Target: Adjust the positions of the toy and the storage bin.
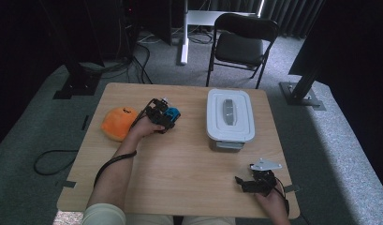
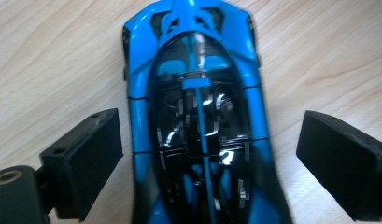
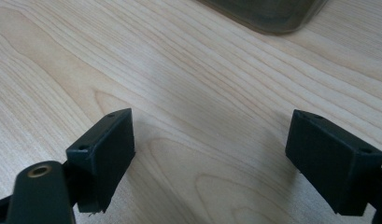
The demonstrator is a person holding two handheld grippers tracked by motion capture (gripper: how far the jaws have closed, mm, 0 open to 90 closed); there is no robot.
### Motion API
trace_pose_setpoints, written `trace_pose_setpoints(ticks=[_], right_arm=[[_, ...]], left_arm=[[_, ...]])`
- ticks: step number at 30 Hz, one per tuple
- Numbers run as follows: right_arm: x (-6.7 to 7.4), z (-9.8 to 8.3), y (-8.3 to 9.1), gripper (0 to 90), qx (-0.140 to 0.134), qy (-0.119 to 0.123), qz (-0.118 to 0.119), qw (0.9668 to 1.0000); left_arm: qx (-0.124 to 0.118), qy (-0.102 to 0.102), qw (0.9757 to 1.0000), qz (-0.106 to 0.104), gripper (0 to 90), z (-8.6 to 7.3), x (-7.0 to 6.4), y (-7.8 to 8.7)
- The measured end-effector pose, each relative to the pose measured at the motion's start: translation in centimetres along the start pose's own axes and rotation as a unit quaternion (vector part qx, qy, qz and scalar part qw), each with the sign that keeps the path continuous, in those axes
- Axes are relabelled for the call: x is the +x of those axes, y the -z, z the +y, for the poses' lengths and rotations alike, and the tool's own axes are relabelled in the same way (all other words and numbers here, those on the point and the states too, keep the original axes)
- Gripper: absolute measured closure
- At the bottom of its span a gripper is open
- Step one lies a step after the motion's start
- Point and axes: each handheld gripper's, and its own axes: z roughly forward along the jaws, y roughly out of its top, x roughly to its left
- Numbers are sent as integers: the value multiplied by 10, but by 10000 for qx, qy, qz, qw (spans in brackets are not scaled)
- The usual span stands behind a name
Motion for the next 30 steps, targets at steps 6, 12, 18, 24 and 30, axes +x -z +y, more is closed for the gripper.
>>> trace_pose_setpoints(ticks=[6, 12, 18, 24, 30], right_arm=[[0, 0, 0, 152, 1, -23, -13, 10000], [0, 0, 0, 155, -4, -39, -31, 10000], [0, 0, 0, 155, -3, -48, -36, 10000], [0, 0, 0, 156, -3, -49, -40, 10000], [0, 0, 0, 156, -2, -58, -46, 10000]], left_arm=[[95, 132, 9998, 67, 215, 0, -2, -6], [137, 182, 9996, 154, 264, 3, -2, -5], [202, 252, 9993, 169, 266, 2, -5, -3], [153, 488, 9987, 3, 283, 1, -7, 3], [114, 245, 9996, -64, 283, 0, -18, 12]])
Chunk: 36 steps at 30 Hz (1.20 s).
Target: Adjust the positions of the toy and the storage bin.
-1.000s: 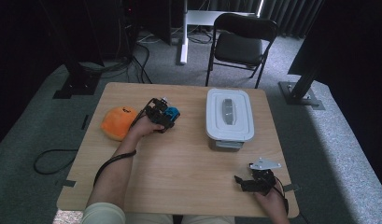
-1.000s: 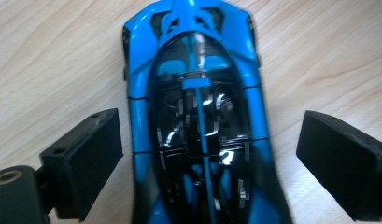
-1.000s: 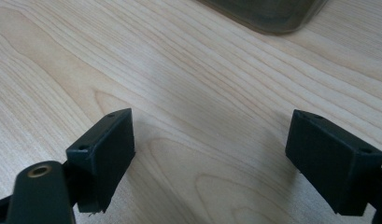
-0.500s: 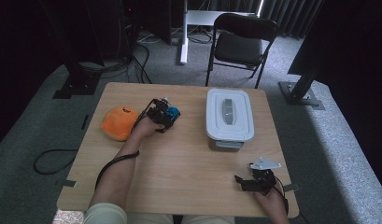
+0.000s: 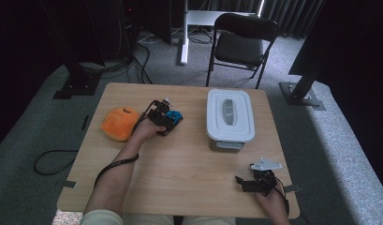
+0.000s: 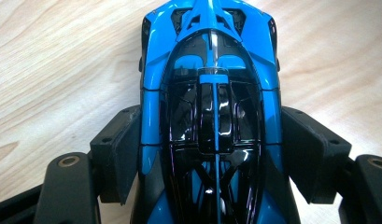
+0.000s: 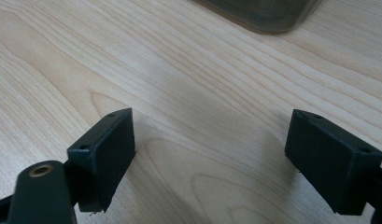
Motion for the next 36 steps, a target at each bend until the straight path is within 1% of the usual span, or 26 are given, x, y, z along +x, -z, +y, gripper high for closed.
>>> trace_pose_setpoints(ticks=[1, 4, 6, 11, 15, 17, 19, 22, 24, 25, 26, 27, 28, 30, 31, 32, 36], right_arm=[[0, 0, 0, 156, 0, 0, 0, 10000], [0, 0, 0, 156, 0, 0, -1, 10000], [0, 0, 0, 156, 0, 0, -1, 10000], [0, 0, 0, 155, 1, -3, -1, 10000], [0, 0, 0, 156, 1, -4, -6, 10000], [0, 0, 0, 155, 1, -7, -11, 10000], [0, 0, 0, 156, 1, -10, -13, 10000], [0, 0, 0, 155, 1, -10, -14, 10000], [0, 0, 0, 155, 1, -10, -14, 10000], [0, 0, 0, 155, 1, -10, -14, 10000], [0, 0, 0, 155, 1, -10, -13, 10000], [0, 0, 0, 155, 2, -12, -14, 10000], [0, 0, 0, 155, 1, -11, -14, 10000], [0, 0, 0, 155, 2, -10, -13, 10000], [0, 0, 0, 155, 2, -10, -13, 10000], [0, 0, 0, 155, 2, -11, -13, 10000], [0, 0, 0, 155, 2, -16, -25, 10000]], left_arm=[[-35, 1, 10000, -40, 284, 0, -2, 1], [-93, -122, 9999, 56, 284, -2, -9, 8], [-123, -162, 9998, 53, 284, -4, -11, 13], [-237, -120, 9996, 9, 283, -14, -13, 28], [-281, -156, 9995, -43, 284, -24, -15, 39], [-325, -186, 9993, -18, 283, -29, -18, 44], [-391, -184, 9990, -83, 284, -36, -20, 49], [-408, -292, 9987, -51, 284, -47, -26, 57], [-424, -262, 9987, -78, 283, -54, -28, 62], [-424, -262, 9987, -78, 284, -54, -28, 62], [-415, -294, 9987, -99, 284, -62, -30, 68], [-467, -264, 9985, -91, 283, -66, -32, 71], [-458, -277, 9985, -117, 283, -69, -33, 74], [-521, -272, 9982, -114, 284, -78, -36, 80], [-521, -272, 9982, -114, 283, -78, -36, 80], [-515, -301, 9981, -165, 283, -88, -40, 87], [-588, -376, 9975, -130, 284, -105, -44, 98]])
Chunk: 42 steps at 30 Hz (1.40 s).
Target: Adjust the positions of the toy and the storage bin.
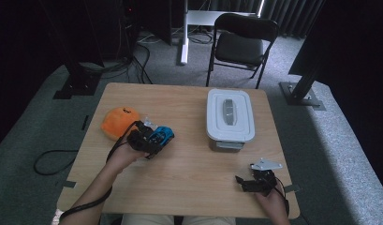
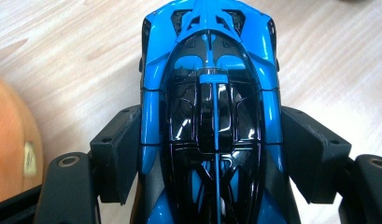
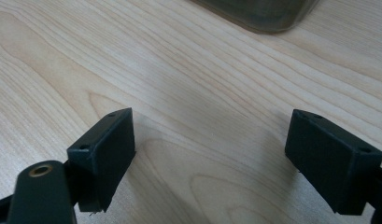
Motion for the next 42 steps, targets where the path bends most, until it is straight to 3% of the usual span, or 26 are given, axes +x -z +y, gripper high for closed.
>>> trace_pose_setpoints(ticks=[3, 19, 25, 31, 35, 37, 42], right_arm=[[0, 0, 0, 155, 0, -3, -5, 10000], [0, 0, 0, 155, 2, -12, -16, 10000], [0, 0, 0, 155, 2, -12, -18, 10000], [0, 0, 0, 155, -2, -37, -32, 10000], [0, 0, 0, 155, -3, -38, -42, 10000], [-1, 0, 0, 155, -5, -46, -52, 10000], [-1, 0, 0, 155, -5, -48, -52, 10000]], left_arm=[[-138, -54, 9997, 185, 283, -11, -4, 9], [-130, -308, 9993, 149, 283, -71, -19, 35], [-69, -160, 9997, 186, 283, -94, -18, 37], [-24, -232, 9994, 264, 283, -111, -19, 40], [-40, -49, 9997, 218, 283, -123, -15, 41], [-54, -49, 9995, 309, 283, -126, -14, 41], [-95, 42, 9999, 116, 283, -136, -10, 37]])
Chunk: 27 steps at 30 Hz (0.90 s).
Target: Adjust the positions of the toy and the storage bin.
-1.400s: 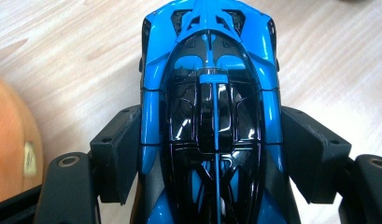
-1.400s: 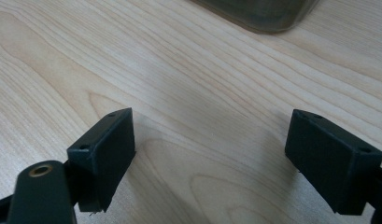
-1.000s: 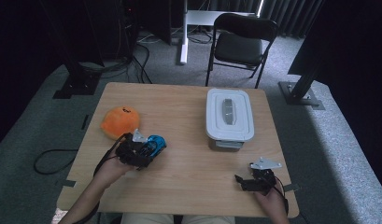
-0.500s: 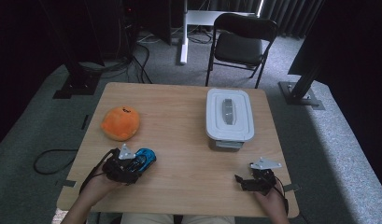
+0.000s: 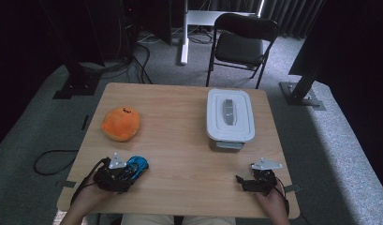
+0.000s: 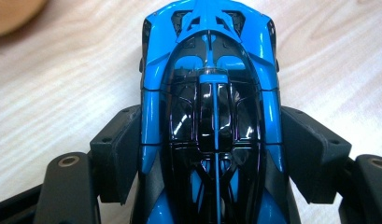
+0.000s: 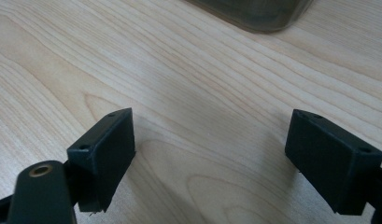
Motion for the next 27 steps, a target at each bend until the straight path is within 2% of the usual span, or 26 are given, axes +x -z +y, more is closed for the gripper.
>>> trace_pose_setpoints(ticks=[2, 5, 6, 8, 13, 15, 17, 19, 20, 22, 24, 26, 27], right_arm=[[0, 0, 0, 155, 0, 0, 0, 10000], [0, 0, 0, 155, 0, 0, -1, 10000], [0, 0, 0, 155, 0, 2, -1, 10000], [0, 0, 0, 155, 0, 2, -1, 10000], [0, 0, 0, 155, 0, 1, -1, 10000], [0, 0, 0, 155, 1, 1, -2, 10000], [0, 0, 0, 155, 1, 2, -1, 10000], [0, 0, 0, 155, 1, 2, -2, 10000], [0, 0, 0, 155, 0, 1, -2, 10000], [0, 0, 0, 155, 0, 1, -2, 10000], [0, 0, 0, 155, 1, 0, -2, 10000], [0, 0, 0, 155, 1, 1, -2, 10000], [0, 0, 0, 155, 1, 0, -2, 10000]], left_arm=[[-20, 4, 10000, -55, 283, -3, 1, -3], [18, 56, 10000, 75, 282, -8, 2, -9], [14, 121, 9999, 27, 282, -9, 3, -10], [-78, 121, 9999, -1, 282, -11, 4, -9], [-1, 75, 10000, 2, 280, -10, 4, -9], [16, 103, 9999, 4, 279, -9, 4, -10], [-29, 161, 9998, -83, 277, -10, 6, -9], [-259, 375, 9986, -263, 233, -10, 11, -5], [-346, 475, 9979, -258, 174, -10, 13, -1], [-458, 529, 9975, -118, 161, -8, 17, 5], [-510, 591, 9969, -127, 98, -6, 21, 10], [-561, 584, 9967, -84, 96, -4, 24, 14], [-548, 596, 9966, -161, 65, -3, 25, 15]])
